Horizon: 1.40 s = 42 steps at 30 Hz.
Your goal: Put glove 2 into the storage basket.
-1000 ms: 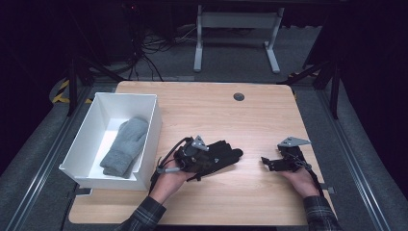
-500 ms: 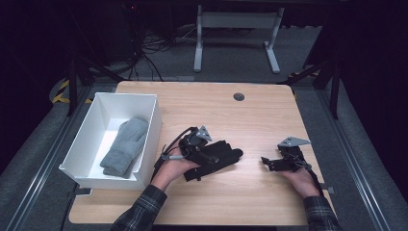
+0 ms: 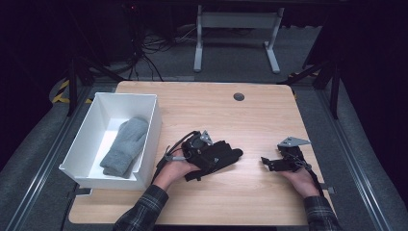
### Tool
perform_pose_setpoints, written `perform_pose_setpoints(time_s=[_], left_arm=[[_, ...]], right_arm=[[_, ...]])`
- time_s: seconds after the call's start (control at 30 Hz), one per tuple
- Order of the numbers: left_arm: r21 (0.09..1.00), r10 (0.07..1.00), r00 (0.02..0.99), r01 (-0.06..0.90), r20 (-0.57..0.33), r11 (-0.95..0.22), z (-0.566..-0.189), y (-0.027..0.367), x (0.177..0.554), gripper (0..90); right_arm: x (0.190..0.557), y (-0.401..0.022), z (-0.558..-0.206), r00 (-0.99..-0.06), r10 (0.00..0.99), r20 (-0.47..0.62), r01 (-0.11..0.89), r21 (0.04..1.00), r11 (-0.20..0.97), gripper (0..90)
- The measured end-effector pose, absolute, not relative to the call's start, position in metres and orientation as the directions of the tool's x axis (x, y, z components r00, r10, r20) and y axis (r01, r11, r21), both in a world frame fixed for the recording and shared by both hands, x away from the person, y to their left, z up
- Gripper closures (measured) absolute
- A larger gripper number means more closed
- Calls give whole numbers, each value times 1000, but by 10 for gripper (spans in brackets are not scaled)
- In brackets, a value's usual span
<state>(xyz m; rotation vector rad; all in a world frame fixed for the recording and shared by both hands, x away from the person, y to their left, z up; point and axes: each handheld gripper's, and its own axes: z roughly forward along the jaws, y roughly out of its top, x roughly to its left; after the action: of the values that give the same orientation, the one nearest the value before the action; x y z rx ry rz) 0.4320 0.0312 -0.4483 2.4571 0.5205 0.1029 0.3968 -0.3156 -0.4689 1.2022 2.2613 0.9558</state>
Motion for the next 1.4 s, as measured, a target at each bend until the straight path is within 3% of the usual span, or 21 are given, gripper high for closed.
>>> perform_pose_setpoints(time_s=[0.27, 0.37, 0.57, 0.67, 0.77, 0.8, 1.0, 1.4], left_arm=[[595, 383, 924, 308, -1, -742, -454, 31, 431, 161], [598, 390, 920, 336, -43, -728, -458, 34, 434, 152], [601, 394, 918, 341, -46, -723, -457, 34, 433, 191], [596, 384, 922, 338, -52, -728, -456, 34, 432, 255], [590, 373, 926, 331, -55, -736, -453, 34, 430, 405], [588, 366, 929, 327, -56, -740, -452, 34, 429, 405], [583, 359, 930, 337, -82, -739, -450, 33, 426, 617], [545, 417, 894, 433, -161, -718, -443, 29, 425, 657]], right_arm=[[397, -315, -469, -557, 830, -35, 554, 728, 403, 98], [396, -315, -469, -560, 827, -36, 552, 728, 406, 98], [396, -315, -469, -563, 826, -36, 551, 729, 407, 98], [396, -314, -469, -563, 826, -35, 551, 728, 407, 98], [396, -314, -469, -563, 825, -35, 551, 729, 407, 98], [396, -314, -469, -563, 825, -35, 551, 729, 407, 98], [396, -314, -469, -565, 825, -35, 550, 729, 408, 98], [396, -314, -469, -564, 825, -34, 551, 729, 407, 98]])
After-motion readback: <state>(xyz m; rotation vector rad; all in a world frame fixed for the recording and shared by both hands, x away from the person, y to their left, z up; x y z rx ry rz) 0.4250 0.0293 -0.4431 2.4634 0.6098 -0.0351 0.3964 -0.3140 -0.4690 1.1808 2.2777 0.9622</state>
